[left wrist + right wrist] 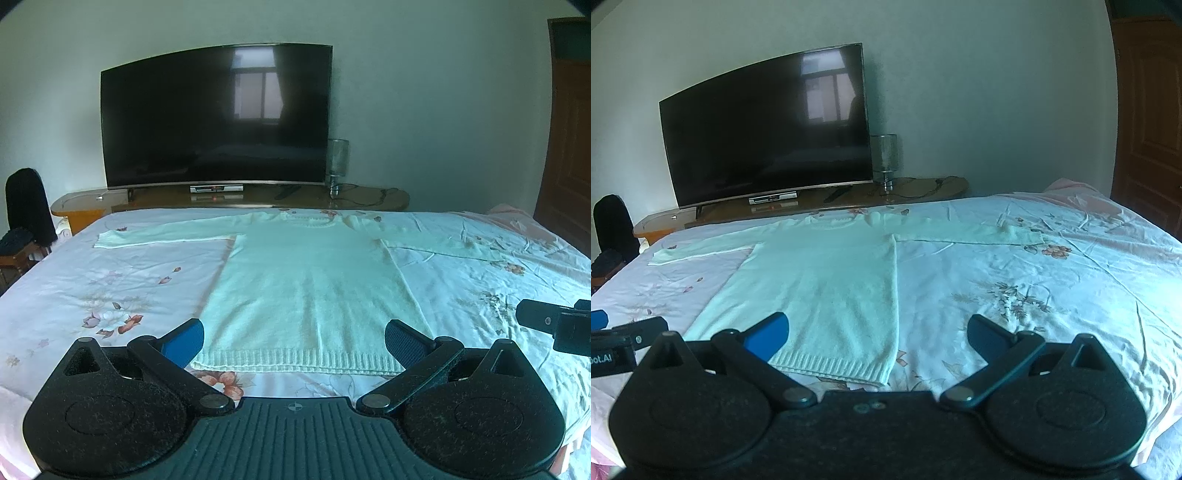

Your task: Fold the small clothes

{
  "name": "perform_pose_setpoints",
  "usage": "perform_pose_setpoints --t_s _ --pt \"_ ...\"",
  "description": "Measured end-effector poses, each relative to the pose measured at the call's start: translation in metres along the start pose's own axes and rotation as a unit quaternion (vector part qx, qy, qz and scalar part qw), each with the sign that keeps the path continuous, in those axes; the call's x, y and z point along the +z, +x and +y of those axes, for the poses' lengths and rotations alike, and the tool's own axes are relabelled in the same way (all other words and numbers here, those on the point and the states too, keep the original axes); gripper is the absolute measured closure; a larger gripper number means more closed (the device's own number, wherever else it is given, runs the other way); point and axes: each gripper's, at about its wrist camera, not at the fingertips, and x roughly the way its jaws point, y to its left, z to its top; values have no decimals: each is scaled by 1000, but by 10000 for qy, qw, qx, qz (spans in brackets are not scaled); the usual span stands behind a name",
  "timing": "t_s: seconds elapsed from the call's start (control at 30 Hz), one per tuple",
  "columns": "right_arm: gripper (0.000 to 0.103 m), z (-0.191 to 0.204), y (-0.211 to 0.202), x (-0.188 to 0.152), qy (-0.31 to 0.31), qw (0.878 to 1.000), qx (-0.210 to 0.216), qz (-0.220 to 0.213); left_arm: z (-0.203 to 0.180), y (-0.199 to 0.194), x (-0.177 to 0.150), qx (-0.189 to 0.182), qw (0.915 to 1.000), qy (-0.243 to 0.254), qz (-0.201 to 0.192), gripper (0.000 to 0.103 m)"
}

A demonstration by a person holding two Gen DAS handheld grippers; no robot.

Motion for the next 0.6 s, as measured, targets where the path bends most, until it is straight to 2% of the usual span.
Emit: perform_pose_setpoints --t_s 0.6 --pt "0 2 -2 1 17 10000 -3 -35 3 1 1 -10 10000 27 -7 0"
